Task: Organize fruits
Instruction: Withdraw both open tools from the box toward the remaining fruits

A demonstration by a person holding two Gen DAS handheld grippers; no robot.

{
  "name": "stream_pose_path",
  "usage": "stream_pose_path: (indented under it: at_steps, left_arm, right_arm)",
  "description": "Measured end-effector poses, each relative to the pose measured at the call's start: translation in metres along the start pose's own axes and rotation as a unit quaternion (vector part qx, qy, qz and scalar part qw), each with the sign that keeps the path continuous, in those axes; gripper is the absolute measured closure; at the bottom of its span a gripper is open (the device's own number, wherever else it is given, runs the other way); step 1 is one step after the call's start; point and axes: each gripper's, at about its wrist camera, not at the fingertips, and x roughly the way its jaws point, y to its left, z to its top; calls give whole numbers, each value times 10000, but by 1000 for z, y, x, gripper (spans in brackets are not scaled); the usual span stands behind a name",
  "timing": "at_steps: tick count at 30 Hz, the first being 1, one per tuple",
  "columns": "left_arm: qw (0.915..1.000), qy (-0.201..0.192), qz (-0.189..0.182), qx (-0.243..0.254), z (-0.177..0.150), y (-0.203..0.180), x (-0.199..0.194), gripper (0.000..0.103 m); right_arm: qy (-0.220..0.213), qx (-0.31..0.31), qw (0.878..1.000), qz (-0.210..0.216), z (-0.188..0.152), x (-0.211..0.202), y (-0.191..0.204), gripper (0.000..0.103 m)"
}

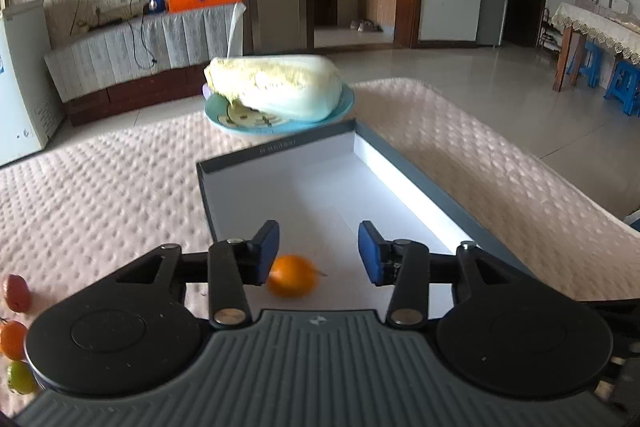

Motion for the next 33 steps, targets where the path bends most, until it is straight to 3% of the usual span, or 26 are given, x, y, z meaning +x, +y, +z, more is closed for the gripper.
stream_pose_path:
  at_steps: [8,10,12,22,28,33]
  left_arm:
    - [9998,-136,140,-48,-5,16,-40,52]
    - [9997,-153,189,-90,-9,21,-51,52]
    - [9995,-195,215,-119,-15,28,-65,52]
    - [9970,-276,547,-479,-62,80,-133,52]
    - [9936,-42,931,-634,-98,108,-141,52]
    - [9914,-117,1111,-686,-109,129,-150,52]
  right_arm:
    - [-133,139,9997,-145,3,2,7,64]
    - [-252,119,9994,-222,3,-1,10,53]
    - [-366,81,9989,-295,4,-3,13,48]
    - [-623,-4,9977,-256,5,-6,32,49]
    - [-781,2,9969,-100,5,-7,48,49]
    - [-869,-174,9957,281,4,-7,68,49]
